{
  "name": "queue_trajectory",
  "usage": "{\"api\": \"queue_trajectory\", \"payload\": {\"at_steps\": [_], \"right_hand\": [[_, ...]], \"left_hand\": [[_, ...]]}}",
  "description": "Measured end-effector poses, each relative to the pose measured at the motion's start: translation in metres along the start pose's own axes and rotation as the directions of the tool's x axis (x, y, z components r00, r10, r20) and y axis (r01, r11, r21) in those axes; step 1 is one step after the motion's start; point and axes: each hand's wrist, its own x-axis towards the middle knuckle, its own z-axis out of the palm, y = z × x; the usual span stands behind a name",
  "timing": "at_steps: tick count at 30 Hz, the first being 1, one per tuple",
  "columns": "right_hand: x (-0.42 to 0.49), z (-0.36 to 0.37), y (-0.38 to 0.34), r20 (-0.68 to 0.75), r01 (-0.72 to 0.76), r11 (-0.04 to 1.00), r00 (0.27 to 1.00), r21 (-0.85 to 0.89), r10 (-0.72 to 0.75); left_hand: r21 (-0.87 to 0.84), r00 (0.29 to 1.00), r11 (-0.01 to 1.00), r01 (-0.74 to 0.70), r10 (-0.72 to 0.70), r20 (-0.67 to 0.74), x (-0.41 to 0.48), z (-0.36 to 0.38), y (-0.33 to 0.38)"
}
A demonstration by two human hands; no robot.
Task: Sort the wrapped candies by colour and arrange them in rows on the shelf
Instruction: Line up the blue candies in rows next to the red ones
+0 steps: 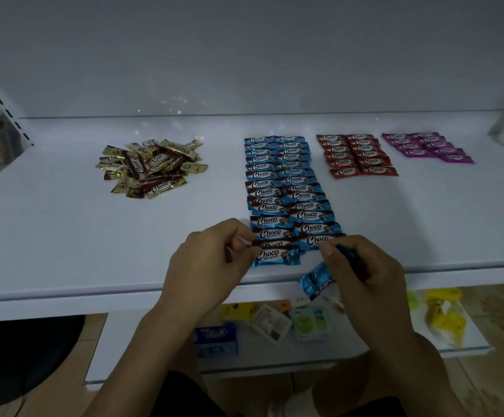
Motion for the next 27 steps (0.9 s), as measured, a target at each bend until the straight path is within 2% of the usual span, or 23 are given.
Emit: {"api": "queue_trajectory", "payload": {"at_steps": [7,15,19,23,27], "right_hand": [[0.0,0.0,-0.001,-0.006,-0.006,0.999,1.0,0.051,0.006],[0.005,-0.007,-0.004,-0.028,-0.06,0.987,0.998,0.15,0.065],[0.01,-0.019,-0.002,-0.077,-0.089,0.967,0.991,0.238,0.11],[0.014,-0.03,0.0,-0.115,-0.14,0.971,0.98,0.195,0.164],[0.012,-0.034,0.0,-0.117,-0.174,0.957,0.972,0.233,0.205]], "left_hand": [[0.098,0.998,0.994,-0.043,0.047,-0.038,-0.003,0.004,0.002],[0.118,0.98,0.984,-0.134,0.149,-0.129,-0.005,0.006,-0.001],[0.271,0.884,0.916,-0.296,0.371,-0.286,-0.012,0.013,0.003],[0.403,0.795,0.787,-0.468,0.574,-0.197,-0.023,0.035,-0.001],[0.407,0.784,0.765,-0.499,0.599,-0.165,-0.025,0.046,-0.002]]}}
